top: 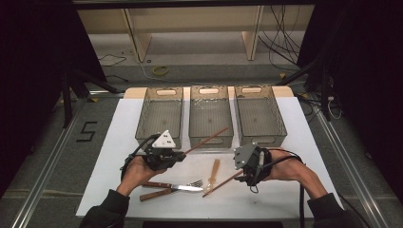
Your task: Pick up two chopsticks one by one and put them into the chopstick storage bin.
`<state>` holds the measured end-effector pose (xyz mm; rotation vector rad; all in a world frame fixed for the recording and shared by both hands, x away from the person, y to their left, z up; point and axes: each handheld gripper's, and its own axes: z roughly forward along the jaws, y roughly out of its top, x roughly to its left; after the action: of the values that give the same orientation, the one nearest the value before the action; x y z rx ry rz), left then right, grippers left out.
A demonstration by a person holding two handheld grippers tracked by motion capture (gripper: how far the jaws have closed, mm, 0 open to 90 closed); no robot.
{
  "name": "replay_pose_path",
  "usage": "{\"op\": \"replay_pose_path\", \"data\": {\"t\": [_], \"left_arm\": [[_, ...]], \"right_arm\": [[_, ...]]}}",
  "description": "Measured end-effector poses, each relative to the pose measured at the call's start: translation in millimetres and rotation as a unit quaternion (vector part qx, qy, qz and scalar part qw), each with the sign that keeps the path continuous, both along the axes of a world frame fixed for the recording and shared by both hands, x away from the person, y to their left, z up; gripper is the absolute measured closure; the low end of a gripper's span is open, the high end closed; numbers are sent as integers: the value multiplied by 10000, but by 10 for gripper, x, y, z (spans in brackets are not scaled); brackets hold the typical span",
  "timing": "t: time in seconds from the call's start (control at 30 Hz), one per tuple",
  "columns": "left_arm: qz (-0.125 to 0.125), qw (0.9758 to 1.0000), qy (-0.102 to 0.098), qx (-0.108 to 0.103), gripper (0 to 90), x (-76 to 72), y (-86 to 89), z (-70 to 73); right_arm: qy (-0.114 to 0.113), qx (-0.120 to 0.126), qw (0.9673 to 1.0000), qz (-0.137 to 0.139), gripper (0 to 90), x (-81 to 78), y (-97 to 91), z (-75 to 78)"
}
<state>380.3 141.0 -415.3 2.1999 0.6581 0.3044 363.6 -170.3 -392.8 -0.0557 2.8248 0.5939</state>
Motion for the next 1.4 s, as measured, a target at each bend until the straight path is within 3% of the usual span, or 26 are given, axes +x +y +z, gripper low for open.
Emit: {"op": "replay_pose_path", "data": {"t": [0.27, 0.4, 0.73, 0.97, 1.4], "left_arm": [[386, 9990, -7, -212, 841, 120, 185, 41], [525, 9985, 6, -183, 842, 171, 222, 29], [975, 9946, -27, -352, 842, 360, 352, 106], [1288, 9911, 7, -335, 842, 561, 446, 161], [1863, 9816, 184, -367, 841, 929, 671, 163]], "right_arm": [[76, 109, 9998, -112, 351, 7, -62, -101], [71, 143, 9997, -187, 341, 10, -82, -121], [113, 280, 9992, -261, 334, -19, -137, -229], [150, 282, 9990, -298, 335, -41, -138, -239], [174, 300, 9989, -311, 336, -36, -151, -252]]}}
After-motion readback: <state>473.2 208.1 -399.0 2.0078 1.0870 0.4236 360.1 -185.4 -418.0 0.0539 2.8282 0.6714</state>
